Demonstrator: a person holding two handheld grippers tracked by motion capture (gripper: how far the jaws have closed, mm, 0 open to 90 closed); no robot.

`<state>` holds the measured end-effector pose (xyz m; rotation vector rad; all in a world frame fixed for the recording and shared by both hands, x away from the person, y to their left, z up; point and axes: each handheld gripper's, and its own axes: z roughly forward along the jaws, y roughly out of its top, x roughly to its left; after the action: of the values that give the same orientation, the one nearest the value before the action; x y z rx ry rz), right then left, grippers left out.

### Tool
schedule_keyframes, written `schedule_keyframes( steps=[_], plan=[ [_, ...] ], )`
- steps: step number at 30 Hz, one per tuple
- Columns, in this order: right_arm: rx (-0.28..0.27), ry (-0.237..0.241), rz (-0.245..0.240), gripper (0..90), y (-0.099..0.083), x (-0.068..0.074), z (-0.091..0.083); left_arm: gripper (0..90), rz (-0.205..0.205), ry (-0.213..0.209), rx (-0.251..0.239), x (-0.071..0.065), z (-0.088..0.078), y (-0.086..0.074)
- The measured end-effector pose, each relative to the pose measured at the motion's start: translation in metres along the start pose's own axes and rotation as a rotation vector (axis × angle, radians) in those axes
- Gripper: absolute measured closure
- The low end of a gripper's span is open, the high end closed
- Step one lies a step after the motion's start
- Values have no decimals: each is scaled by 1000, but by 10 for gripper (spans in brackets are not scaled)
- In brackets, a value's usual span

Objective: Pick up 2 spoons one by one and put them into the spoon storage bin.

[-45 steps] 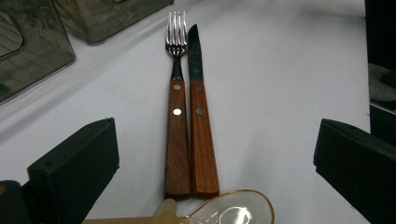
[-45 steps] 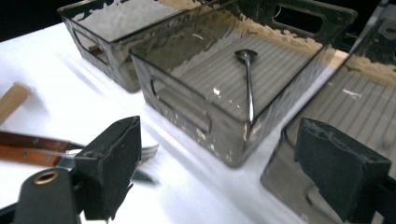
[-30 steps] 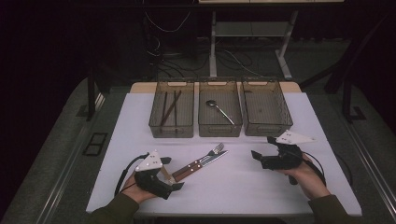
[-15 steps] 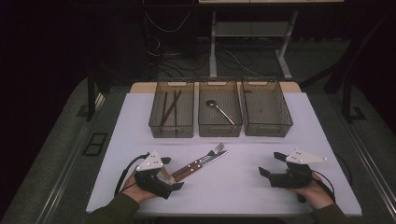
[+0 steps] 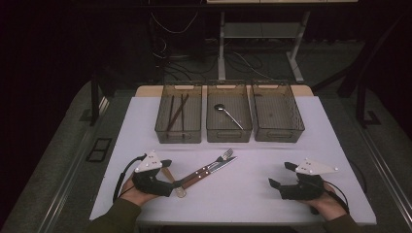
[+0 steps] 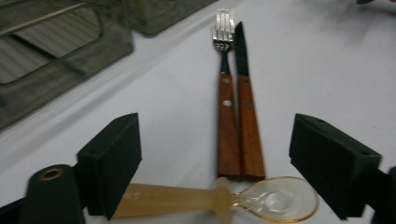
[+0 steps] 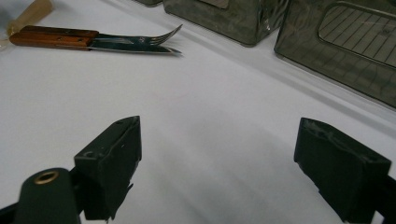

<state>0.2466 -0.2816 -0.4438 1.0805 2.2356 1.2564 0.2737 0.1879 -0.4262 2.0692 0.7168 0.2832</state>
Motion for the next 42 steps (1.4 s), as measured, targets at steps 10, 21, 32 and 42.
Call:
schedule_keyframes(
  steps=[10,21,32,42],
  plan=[
    [3,-4,-1,153,0,0,0,483,-54,86,15,21,-10,-3],
    [9,-13,-6,153,0,-1,-1,752,-32,8,97,10,-13,-8],
    [10,-11,-10,153,0,0,-1,790,38,-33,189,-6,-13,-15],
    [13,-14,-15,153,0,0,0,888,53,-38,189,3,3,2]
  ],
)
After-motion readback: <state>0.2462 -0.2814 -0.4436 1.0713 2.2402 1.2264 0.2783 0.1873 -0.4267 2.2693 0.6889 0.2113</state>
